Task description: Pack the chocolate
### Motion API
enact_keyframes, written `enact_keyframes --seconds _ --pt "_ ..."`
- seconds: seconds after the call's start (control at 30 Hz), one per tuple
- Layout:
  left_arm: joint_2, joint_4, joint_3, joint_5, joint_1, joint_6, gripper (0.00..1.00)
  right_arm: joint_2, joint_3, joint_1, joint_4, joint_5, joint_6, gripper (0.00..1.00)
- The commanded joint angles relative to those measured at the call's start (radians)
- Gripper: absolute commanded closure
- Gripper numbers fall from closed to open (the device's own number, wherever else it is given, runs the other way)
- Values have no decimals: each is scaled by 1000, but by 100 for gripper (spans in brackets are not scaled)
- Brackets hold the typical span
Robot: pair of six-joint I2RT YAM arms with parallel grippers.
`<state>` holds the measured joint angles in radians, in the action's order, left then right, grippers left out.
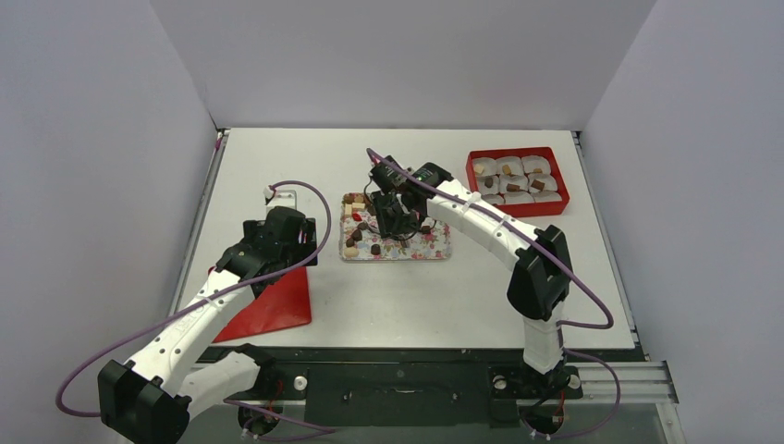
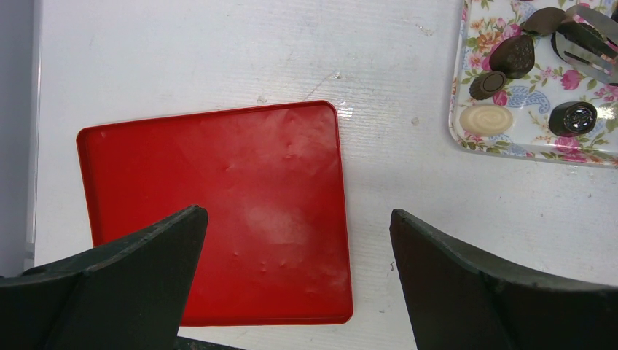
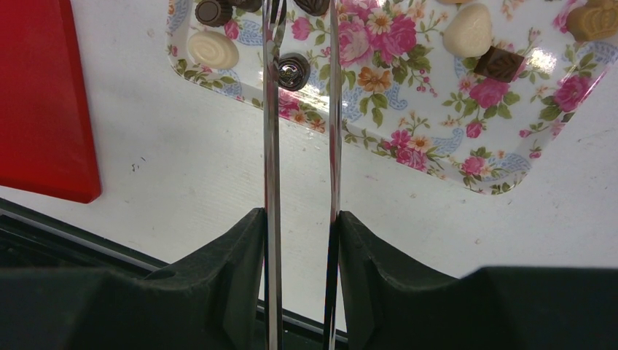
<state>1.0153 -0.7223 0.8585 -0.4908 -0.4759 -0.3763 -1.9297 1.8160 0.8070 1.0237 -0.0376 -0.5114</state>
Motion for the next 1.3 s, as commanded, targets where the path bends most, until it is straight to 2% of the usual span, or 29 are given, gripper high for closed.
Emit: enact_keyframes --seconds 0.0,0.3,0.6,1.27 --pt "-12 25 14 -15 6 6 4 -25 38 8 -3 14 6 65" --pt "-14 25 14 -15 6 6 4 -29 35 7 -2 15 4 65" --pt "-17 25 14 -15 6 6 4 -2 36 5 -2 19 -4 73" --pt "-17 24 14 -12 6 6 4 139 -25 -50 5 28 -28 75"
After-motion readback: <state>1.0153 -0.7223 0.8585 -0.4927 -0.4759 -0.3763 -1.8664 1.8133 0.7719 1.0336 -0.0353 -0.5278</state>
